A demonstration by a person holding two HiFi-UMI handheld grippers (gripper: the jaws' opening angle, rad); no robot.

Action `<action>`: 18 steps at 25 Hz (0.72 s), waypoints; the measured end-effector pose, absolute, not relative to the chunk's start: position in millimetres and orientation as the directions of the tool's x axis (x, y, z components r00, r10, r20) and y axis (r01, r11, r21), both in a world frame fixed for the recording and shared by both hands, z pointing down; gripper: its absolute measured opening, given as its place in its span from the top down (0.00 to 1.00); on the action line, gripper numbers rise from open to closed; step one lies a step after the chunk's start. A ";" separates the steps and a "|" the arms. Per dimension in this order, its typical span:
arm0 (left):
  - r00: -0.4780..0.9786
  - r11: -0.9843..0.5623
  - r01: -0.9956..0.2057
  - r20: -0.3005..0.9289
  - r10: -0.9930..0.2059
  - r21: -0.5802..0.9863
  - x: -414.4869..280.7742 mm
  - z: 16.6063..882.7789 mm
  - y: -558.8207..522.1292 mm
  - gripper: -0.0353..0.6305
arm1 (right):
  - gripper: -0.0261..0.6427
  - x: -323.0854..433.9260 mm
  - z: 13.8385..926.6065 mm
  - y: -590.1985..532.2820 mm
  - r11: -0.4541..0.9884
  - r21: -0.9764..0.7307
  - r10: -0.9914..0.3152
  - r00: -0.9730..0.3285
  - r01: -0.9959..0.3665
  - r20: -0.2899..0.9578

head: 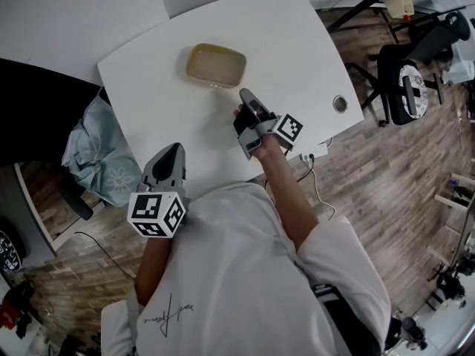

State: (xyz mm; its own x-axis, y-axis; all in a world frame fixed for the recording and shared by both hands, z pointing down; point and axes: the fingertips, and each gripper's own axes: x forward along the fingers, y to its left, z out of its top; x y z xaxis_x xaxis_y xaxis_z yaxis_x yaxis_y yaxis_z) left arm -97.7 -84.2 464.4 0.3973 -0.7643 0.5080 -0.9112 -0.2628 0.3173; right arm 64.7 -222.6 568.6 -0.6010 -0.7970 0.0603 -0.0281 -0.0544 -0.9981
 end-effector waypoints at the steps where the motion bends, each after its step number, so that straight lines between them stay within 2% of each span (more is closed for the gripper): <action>1: 0.398 -0.263 -0.911 0.507 -0.765 0.318 -97.8 464.4 -84.1 0.94 | 0.94 65.0 567.7 -222.6 -0.052 -0.998 -0.798 -0.600 -0.027 0.057; 18: 0.408 -0.254 -0.902 0.495 -0.768 0.350 -98.6 464.3 -82.4 0.94 | 0.94 65.4 553.0 -222.4 -0.014 -1.000 -0.797 -0.604 -0.018 0.022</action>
State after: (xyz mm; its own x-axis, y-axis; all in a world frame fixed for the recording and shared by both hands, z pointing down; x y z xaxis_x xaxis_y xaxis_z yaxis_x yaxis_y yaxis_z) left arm -98.6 -82.4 464.3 0.4078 -0.7675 0.4946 -0.9018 -0.2535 0.3501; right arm 65.4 -222.4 553.0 -0.6037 -0.7969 0.0218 -0.0180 -0.0137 -0.9997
